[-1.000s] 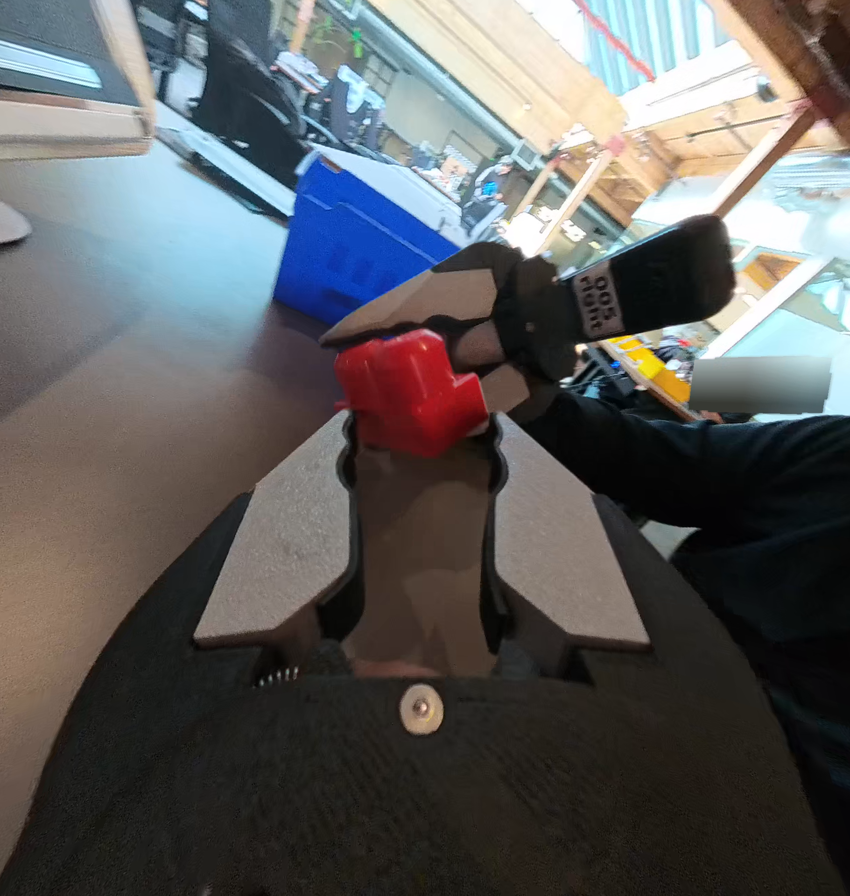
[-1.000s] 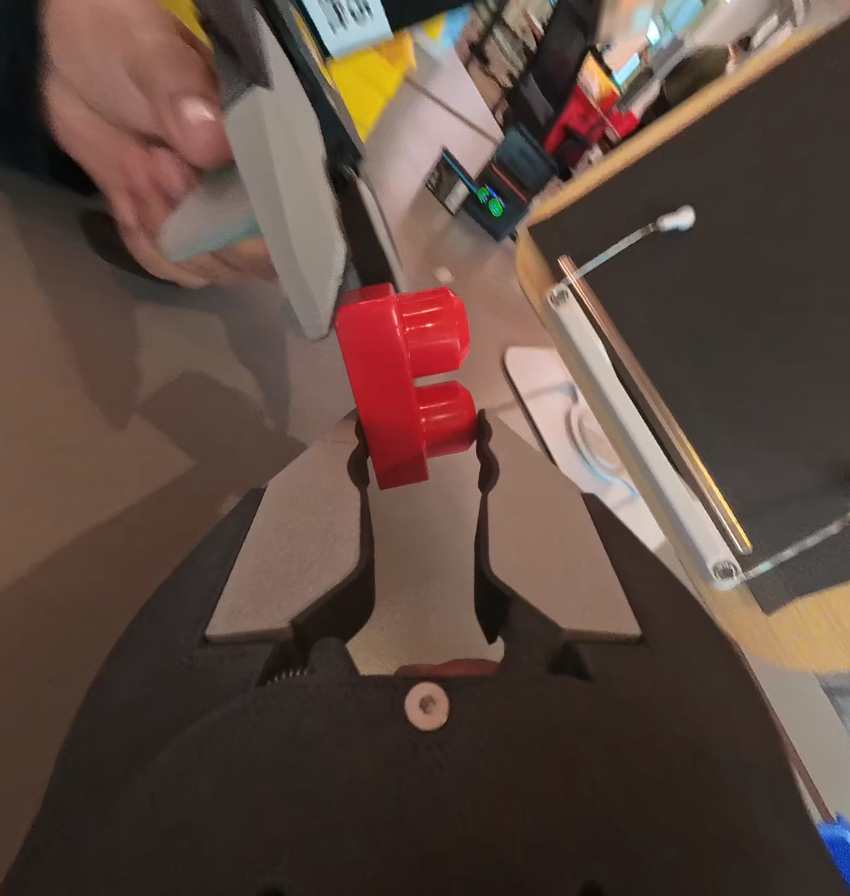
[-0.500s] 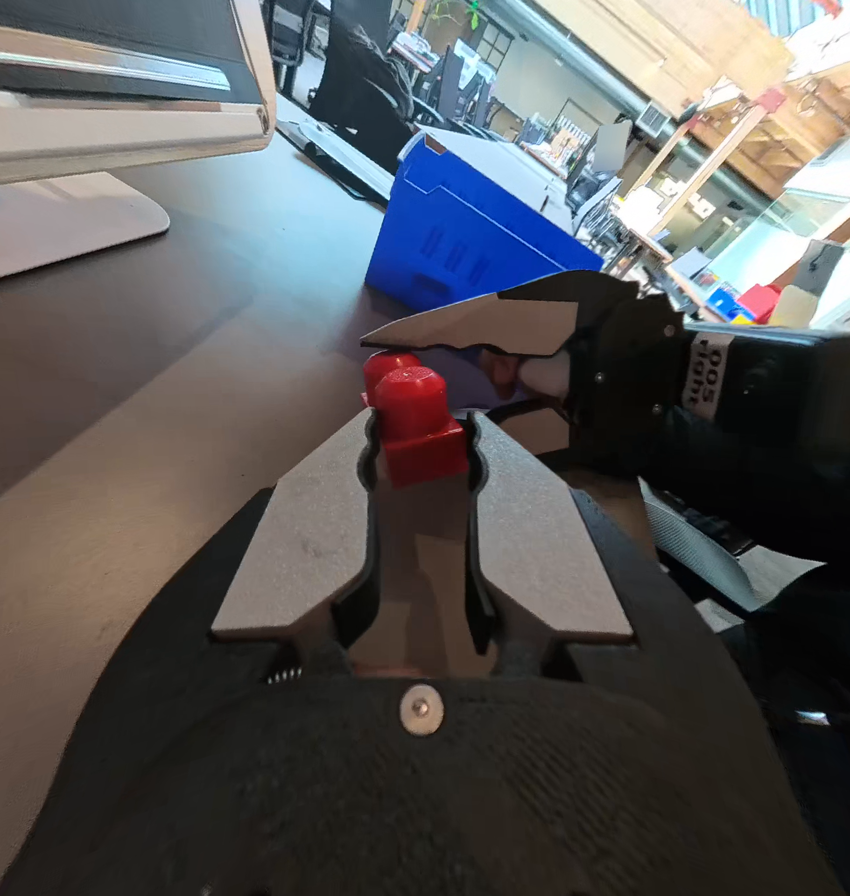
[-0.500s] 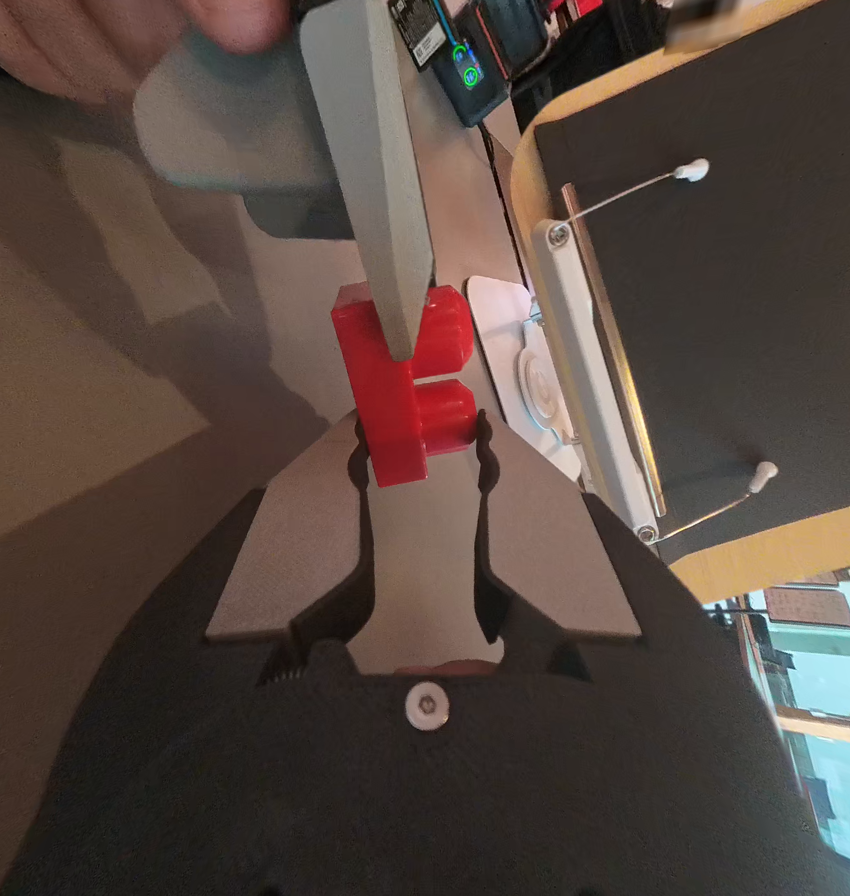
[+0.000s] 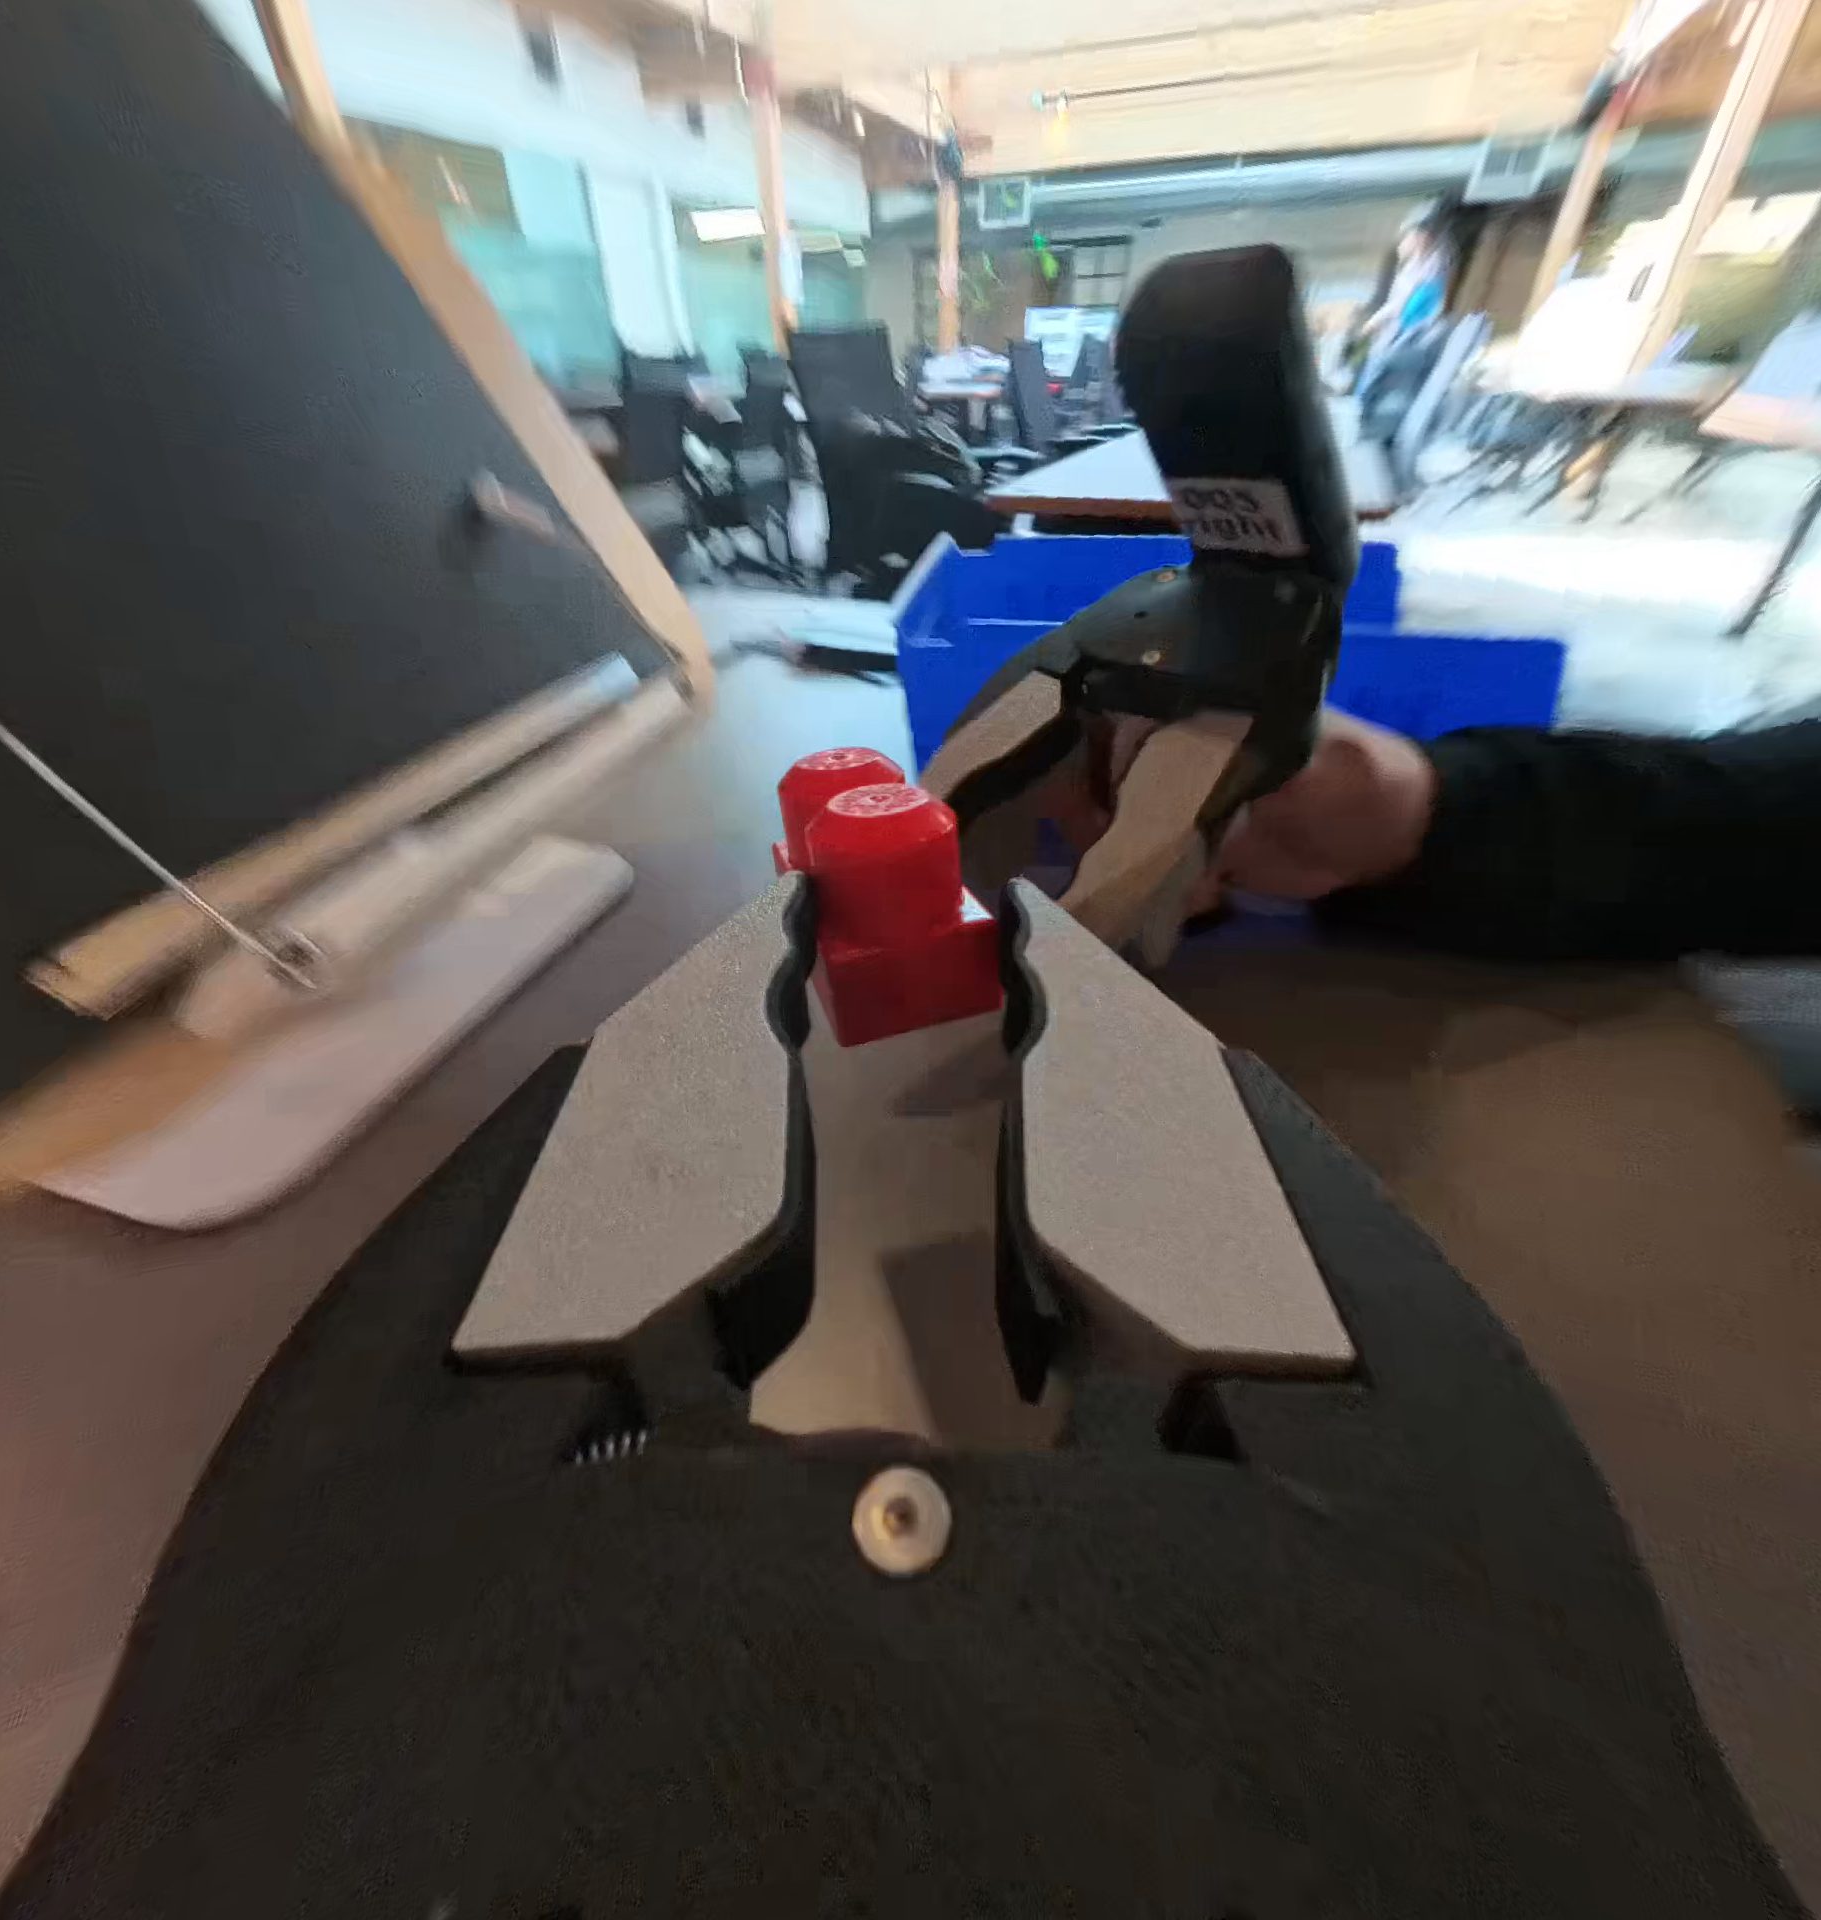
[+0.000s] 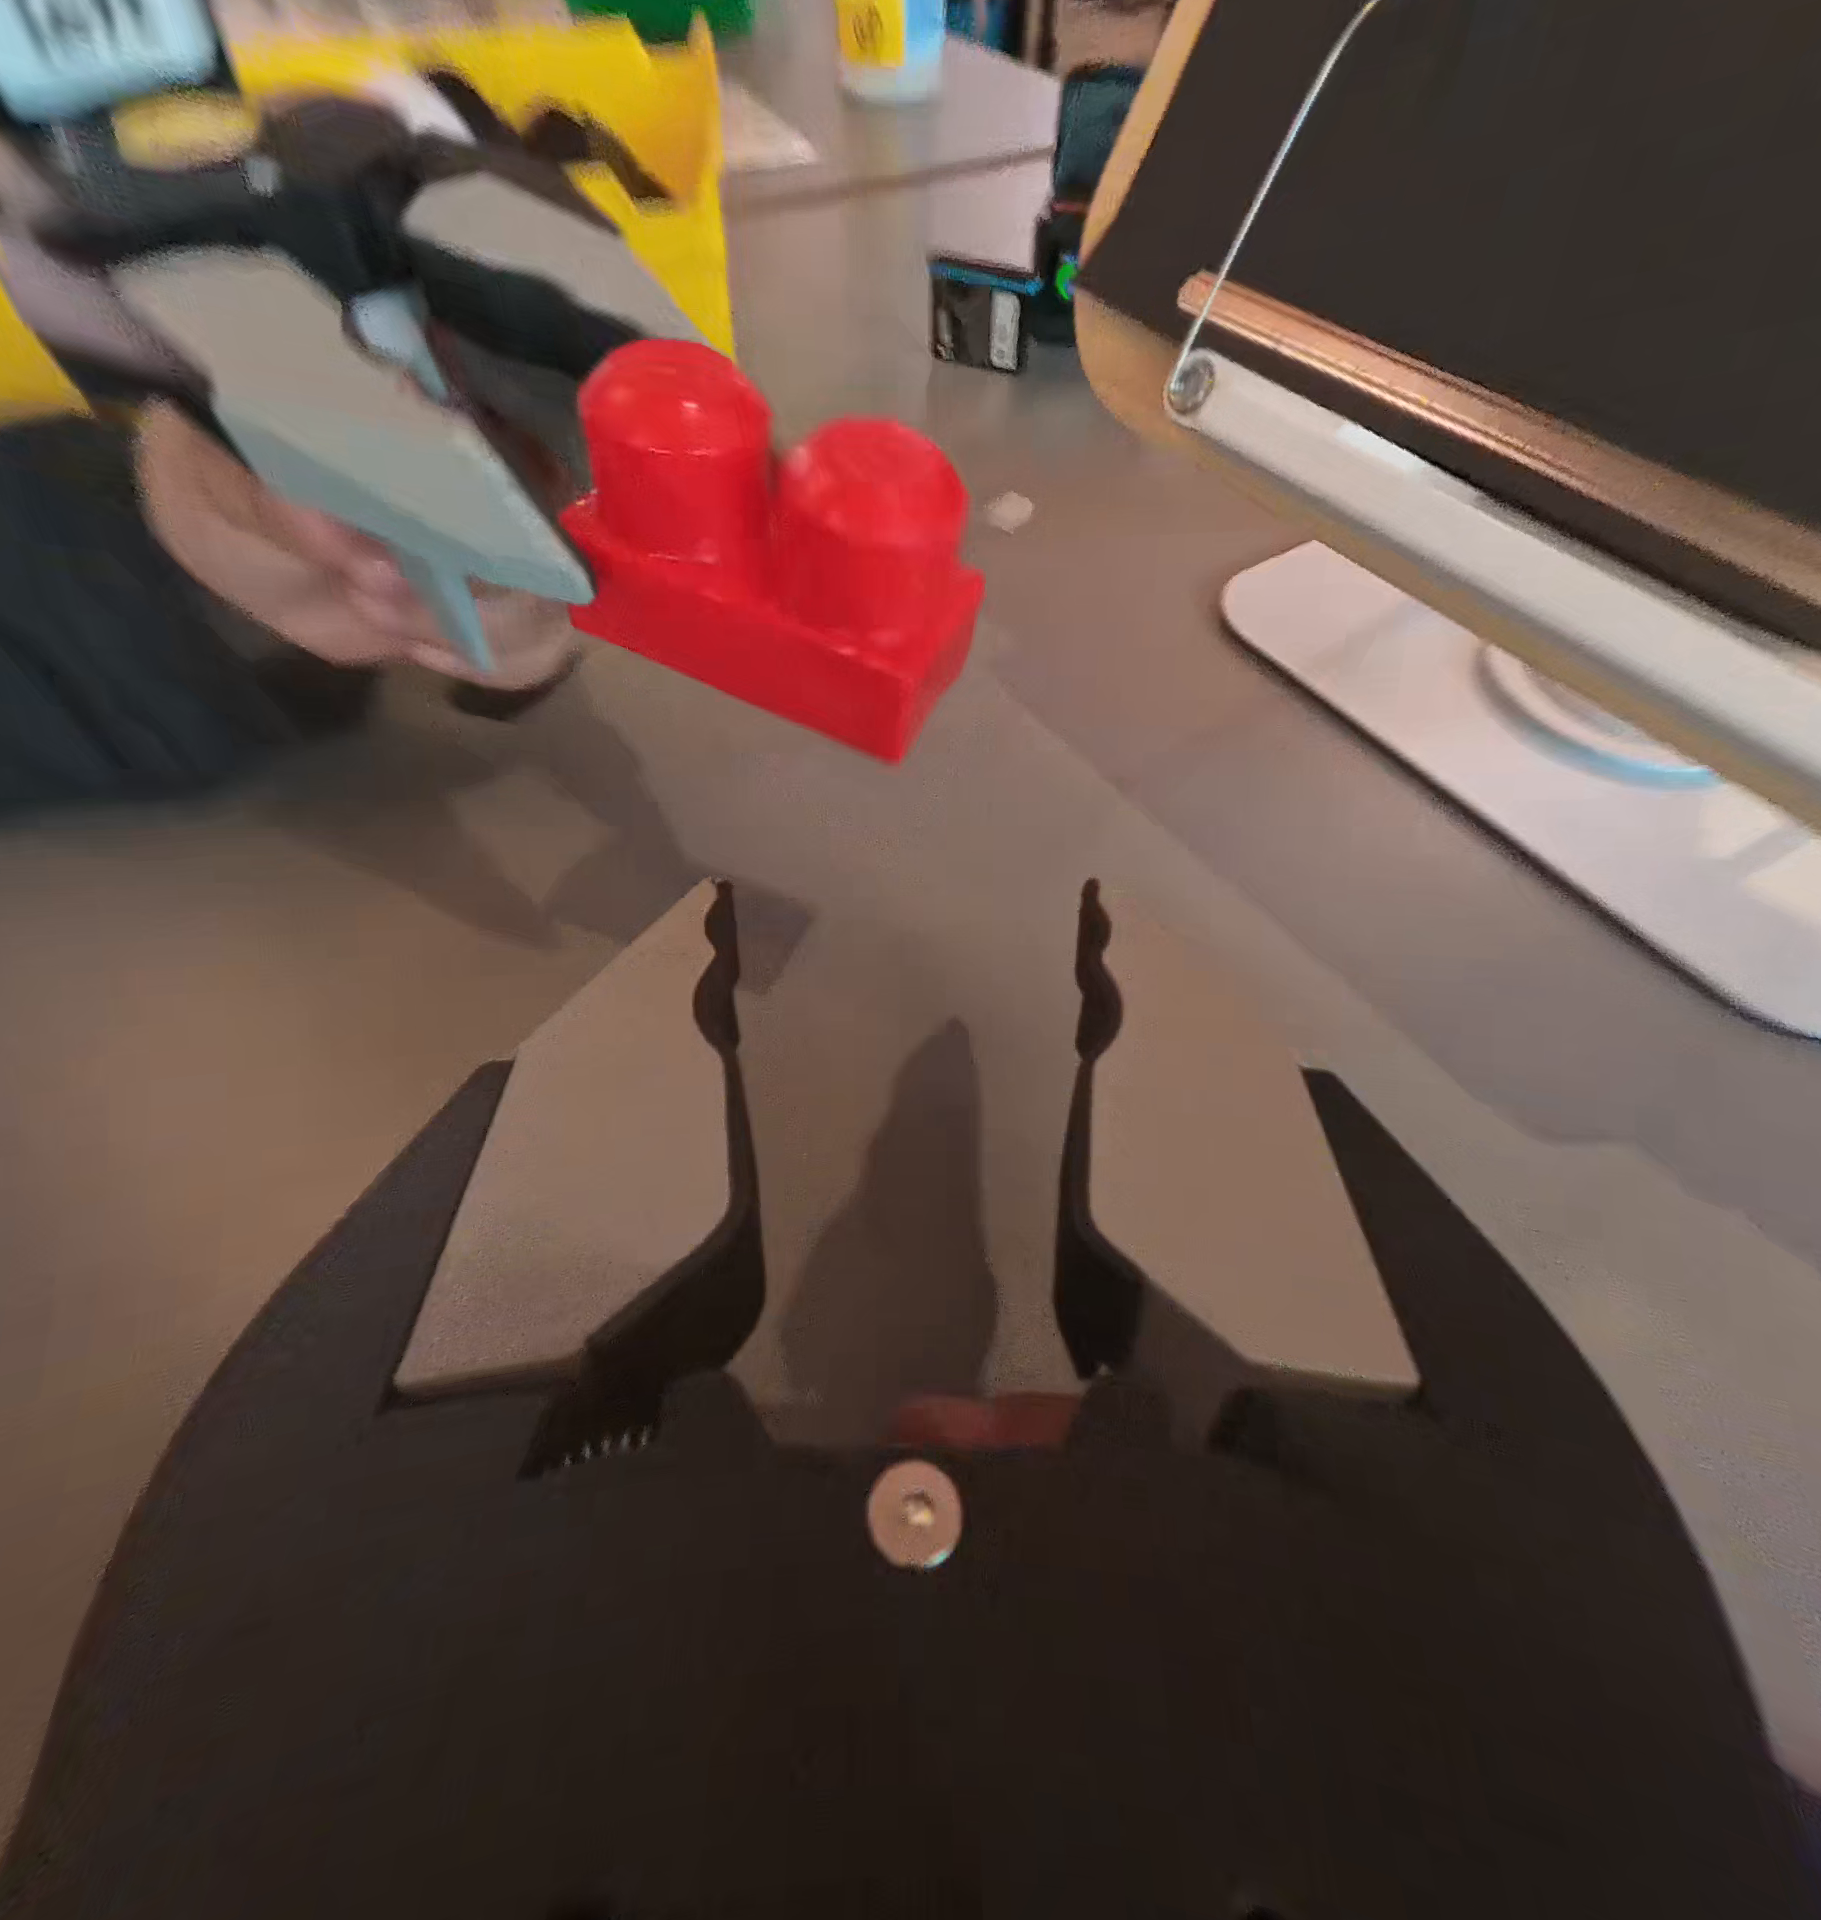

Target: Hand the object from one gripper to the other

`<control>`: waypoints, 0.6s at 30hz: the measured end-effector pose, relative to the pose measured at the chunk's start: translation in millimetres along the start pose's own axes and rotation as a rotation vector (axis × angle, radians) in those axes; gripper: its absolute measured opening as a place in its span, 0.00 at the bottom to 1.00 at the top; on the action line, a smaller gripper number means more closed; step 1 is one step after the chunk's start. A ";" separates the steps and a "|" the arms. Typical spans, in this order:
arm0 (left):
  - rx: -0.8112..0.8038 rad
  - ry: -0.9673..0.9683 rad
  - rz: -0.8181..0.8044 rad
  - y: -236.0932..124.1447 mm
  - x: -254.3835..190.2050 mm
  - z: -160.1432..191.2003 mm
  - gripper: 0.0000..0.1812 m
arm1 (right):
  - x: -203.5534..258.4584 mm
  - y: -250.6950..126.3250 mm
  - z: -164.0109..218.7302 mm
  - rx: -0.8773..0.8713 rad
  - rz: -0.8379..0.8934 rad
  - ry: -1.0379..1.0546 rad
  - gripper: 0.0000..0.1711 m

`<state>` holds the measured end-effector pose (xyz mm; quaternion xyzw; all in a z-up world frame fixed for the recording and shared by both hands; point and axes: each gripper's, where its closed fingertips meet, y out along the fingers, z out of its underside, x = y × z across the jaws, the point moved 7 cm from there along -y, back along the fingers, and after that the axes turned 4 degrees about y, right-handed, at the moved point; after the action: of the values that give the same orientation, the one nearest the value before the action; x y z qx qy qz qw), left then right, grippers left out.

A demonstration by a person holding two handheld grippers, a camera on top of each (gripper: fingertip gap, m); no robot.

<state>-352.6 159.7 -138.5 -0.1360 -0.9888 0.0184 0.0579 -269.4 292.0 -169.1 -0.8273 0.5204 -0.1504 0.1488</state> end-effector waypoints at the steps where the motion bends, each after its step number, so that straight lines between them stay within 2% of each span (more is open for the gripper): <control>1: -0.006 0.180 -0.046 -3.5 -5.4 -4.4 0.18 | -0.7 -3.0 -2.6 -0.035 -0.062 0.067 0.37; 4: 0.092 0.677 -0.222 -5.4 -20.7 -3.0 0.18 | 3.6 -11.9 -12.6 -0.152 -0.271 0.223 0.39; 6: 0.116 0.823 -0.279 -1.6 -28.1 -3.0 0.18 | 7.2 -14.8 -16.5 -0.196 -0.360 0.267 0.39; 8: 0.090 0.844 -0.299 2.1 -31.8 -5.0 0.18 | 10.2 -13.4 -16.0 -0.189 -0.378 0.256 0.41; 15: 0.135 0.943 -0.243 14.6 -44.7 9.5 0.18 | 22.6 -5.3 -16.4 -0.187 -0.312 0.148 0.60; 18: 0.151 0.961 -0.216 20.9 -51.5 13.9 0.18 | 22.9 -0.2 -13.7 -0.161 -0.228 0.097 0.61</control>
<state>-299.4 165.6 -159.0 -0.0212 -0.8546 0.0190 0.5185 -265.3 270.1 -154.4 -0.8821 0.4400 -0.1639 0.0383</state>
